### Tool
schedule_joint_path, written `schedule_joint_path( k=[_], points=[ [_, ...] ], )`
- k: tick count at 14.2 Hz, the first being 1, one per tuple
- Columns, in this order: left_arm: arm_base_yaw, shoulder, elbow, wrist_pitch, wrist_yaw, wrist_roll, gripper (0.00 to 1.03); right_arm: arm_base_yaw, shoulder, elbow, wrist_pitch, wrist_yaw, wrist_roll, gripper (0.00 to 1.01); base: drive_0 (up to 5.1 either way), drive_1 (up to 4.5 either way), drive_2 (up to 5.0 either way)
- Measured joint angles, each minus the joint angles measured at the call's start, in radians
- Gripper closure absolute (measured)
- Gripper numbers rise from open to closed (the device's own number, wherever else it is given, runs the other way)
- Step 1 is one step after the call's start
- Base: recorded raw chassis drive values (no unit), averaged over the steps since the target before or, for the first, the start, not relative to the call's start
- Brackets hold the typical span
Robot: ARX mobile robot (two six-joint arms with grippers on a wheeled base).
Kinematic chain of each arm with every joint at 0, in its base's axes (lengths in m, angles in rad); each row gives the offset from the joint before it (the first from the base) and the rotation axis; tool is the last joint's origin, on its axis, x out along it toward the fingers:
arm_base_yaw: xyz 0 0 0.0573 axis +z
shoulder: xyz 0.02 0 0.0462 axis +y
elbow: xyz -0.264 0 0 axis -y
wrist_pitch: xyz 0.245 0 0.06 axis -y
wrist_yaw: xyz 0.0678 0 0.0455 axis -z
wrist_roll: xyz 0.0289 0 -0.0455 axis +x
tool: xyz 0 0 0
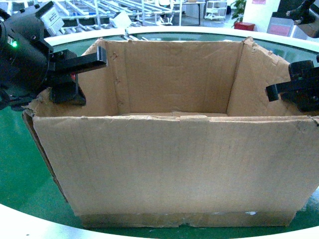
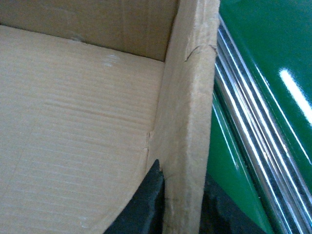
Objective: Sort boxes to right shelf from conveyor
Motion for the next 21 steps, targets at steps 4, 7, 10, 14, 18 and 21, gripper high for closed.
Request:
schedule_joint_path(
  k=[4, 7, 10, 14, 18, 21],
  points=[
    [-0.023, -0.023, -0.024, 0.022, -0.046, 0.0, 0.99, 0.003, -0.007, -0.016, 0.038, -0.018, 0.02, 0.96, 0.0, 0.0, 0.0],
    [-0.028, -0.064, -0.021, 0.045, -0.063, 0.008, 0.99, -0.023, -0.055, -0.011, 0.062, -0.039, 0.021, 0.96, 0.0, 0.0, 0.0],
    [-0.03, -0.162, 0.049, 0.096, -0.074, 0.055, 0.99, -0.058, -0.161, 0.05, 0.098, -0.065, 0.018, 0.96, 0.0, 0.0, 0.0],
    [-0.068, -0.299, 0.08, 0.149, -0.119, 0.111, 1.0, -0.082, -0.309, 0.087, 0.116, -0.1, 0.019, 0.96, 0.0, 0.0, 0.0],
    [-0.103, -0.359, -0.055, 0.224, -0.169, 0.112, 1.0, -0.081, -0.406, -0.056, 0.189, -0.089, -0.002, 0.96, 0.0, 0.0, 0.0],
    [-0.103, -0.358, -0.054, 0.225, -0.17, 0.113, 1.0, -0.081, -0.404, -0.056, 0.19, -0.089, -0.003, 0.96, 0.0, -4.1, 4.1]
  ],
)
